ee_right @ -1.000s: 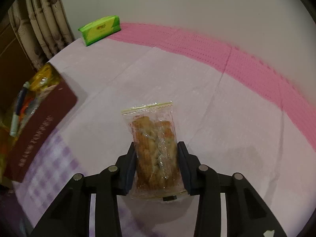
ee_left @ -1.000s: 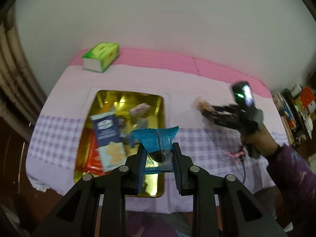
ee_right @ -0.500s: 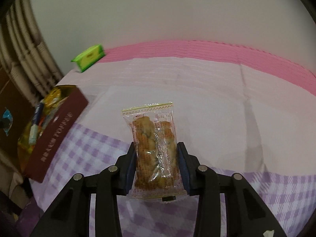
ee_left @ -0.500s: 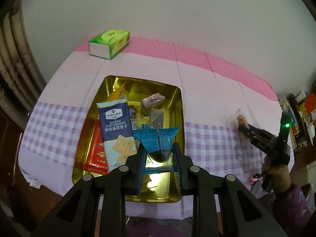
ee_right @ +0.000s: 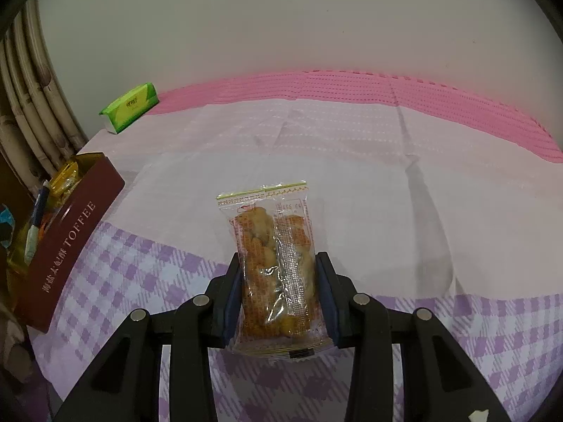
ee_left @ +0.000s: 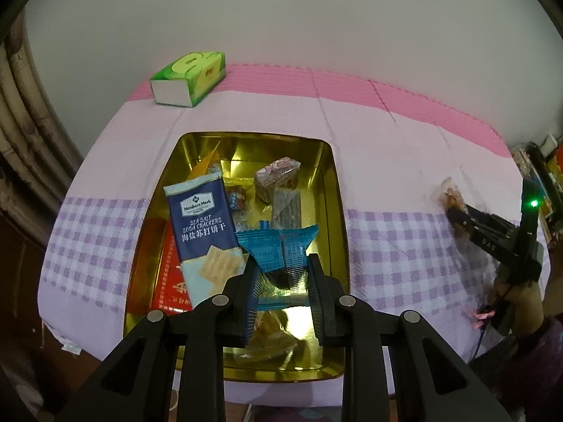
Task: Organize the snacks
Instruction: 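Lower the blue candy into the gold tin and open the left gripper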
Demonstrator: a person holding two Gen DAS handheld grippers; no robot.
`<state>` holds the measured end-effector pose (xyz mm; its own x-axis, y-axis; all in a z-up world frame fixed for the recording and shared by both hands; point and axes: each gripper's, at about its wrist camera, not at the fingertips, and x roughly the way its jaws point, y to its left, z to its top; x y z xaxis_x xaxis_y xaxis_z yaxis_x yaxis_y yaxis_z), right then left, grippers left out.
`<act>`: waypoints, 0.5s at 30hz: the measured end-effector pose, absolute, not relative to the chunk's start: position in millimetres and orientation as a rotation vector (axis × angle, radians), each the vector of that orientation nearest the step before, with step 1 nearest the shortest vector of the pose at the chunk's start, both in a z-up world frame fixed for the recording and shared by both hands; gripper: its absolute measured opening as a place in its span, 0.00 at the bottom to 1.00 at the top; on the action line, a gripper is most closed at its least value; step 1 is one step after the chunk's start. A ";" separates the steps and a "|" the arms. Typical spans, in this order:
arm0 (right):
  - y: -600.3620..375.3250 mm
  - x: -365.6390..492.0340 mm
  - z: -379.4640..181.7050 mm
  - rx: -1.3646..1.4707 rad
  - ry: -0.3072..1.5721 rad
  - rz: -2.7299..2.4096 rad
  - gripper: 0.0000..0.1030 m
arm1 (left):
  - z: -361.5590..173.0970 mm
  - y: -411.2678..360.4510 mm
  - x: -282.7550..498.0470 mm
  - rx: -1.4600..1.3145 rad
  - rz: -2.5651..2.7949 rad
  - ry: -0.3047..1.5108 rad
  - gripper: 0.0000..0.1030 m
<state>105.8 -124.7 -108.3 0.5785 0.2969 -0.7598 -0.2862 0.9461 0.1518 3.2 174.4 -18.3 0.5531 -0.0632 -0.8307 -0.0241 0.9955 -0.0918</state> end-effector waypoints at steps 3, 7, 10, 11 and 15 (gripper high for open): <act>-123.5 105.2 -108.0 -0.001 0.891 0.334 0.36 | -17.0 173.0 2.1 -0.085 -0.022 0.974 0.26; -122.5 105.6 -107.8 -0.008 0.891 0.331 0.36 | -16.7 171.5 1.3 -0.073 -0.021 0.976 0.26; -121.6 105.9 -107.7 -0.017 0.892 0.327 0.36 | -17.7 172.1 1.3 -0.077 -0.021 0.987 0.26; -121.8 106.1 -107.6 -0.017 0.892 0.327 0.36 | -18.1 172.1 1.4 -0.079 -0.023 0.990 0.26; -121.6 106.8 -107.3 -0.022 0.893 0.325 0.36 | -21.6 171.2 2.9 -0.075 -0.023 1.009 0.26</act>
<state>106.8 -121.6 -107.3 0.5814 0.2694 -0.7677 -0.2874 0.9508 0.1160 2.9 171.2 -21.6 0.5331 -0.0542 -0.8443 -0.0152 0.9972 -0.0736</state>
